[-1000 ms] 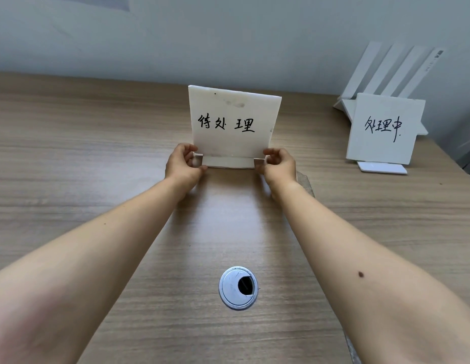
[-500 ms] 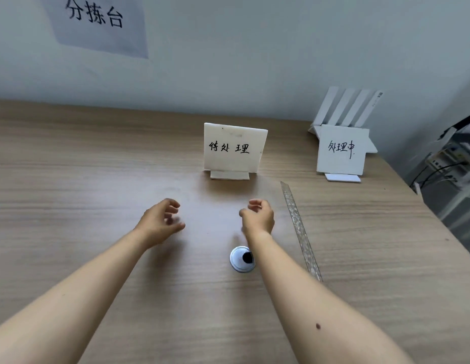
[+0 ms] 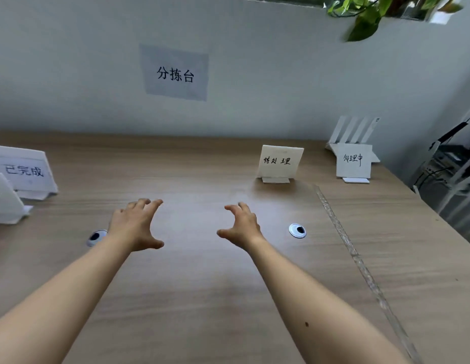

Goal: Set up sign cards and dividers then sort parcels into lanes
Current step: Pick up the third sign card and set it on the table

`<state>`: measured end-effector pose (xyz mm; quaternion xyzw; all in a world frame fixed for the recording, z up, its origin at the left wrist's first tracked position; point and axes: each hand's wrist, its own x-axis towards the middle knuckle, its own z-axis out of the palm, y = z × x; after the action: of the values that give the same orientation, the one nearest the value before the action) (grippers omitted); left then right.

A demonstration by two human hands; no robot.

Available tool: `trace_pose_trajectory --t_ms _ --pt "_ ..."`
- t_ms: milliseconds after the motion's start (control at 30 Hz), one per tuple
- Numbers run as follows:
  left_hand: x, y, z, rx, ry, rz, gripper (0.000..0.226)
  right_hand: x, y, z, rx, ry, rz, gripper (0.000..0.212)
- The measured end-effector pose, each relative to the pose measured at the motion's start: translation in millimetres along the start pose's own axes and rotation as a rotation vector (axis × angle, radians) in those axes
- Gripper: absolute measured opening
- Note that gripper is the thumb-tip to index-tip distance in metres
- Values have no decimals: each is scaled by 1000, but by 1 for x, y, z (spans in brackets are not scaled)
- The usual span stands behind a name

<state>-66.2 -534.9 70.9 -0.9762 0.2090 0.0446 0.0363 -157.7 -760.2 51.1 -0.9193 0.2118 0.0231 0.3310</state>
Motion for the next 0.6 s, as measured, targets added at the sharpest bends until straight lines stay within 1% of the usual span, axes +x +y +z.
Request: trace_pose_trajectory --t_ms 67,133,233,333,433,600 --pt "-25 -33 -16 41 66 17 107 -26 -36 12 -63 42 -76 64" --pt "-47 -63 -32 67 105 32 104 -51 -69 23 -87 84 -121 60" --pt "-72 -99 -53 74 157 64 95 -84 -109 32 -140 126 -137 57" --pt "-92 -125 -64 45 178 88 88 -110 -139 40 -179 142 -123 58" --pt "-111 -142 -71 20 169 108 86 -133 -156 45 -218 136 -95 63" --pt "-146 -168 -73 24 112 78 95 -162 -175 46 -268 125 -77 64"
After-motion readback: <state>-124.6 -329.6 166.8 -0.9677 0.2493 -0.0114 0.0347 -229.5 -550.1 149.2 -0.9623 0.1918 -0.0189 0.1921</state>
